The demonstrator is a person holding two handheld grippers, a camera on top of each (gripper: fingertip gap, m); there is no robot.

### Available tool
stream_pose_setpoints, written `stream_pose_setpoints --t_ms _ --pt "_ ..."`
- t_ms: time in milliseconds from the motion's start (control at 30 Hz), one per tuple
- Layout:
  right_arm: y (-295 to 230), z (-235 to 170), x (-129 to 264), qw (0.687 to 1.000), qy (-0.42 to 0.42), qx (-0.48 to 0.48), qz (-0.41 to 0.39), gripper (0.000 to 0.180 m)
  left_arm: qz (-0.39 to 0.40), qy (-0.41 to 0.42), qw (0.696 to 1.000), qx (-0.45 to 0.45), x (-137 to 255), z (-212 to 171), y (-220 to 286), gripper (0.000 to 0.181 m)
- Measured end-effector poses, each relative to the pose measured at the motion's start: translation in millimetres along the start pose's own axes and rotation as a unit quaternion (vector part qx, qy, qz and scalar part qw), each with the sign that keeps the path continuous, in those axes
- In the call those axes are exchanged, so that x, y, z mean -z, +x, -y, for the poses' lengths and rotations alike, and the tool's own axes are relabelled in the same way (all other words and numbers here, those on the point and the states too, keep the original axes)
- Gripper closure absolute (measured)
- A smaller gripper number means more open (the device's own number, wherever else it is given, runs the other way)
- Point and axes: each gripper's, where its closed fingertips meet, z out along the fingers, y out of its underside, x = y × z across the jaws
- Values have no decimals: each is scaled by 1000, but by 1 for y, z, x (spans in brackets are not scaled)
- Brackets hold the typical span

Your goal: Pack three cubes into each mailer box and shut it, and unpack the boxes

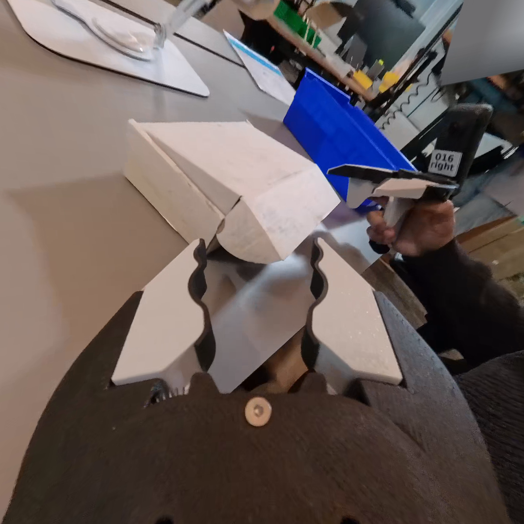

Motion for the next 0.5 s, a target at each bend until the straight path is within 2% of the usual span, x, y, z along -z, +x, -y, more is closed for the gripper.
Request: stream_pose_setpoints --t_ms 133,333,500 --pt "-6 -3 -15 999 -3 -41 34 94 -1 -14 1000 -13 -7 -6 6 113" --pt "-1 -20 -26 999 -48 -16 5 102 24 15 999 -44 -2 4 4 123" --pt "-7 -22 -26 998 -54 -21 21 110 10 -9 999 -48 -8 -6 10 125"
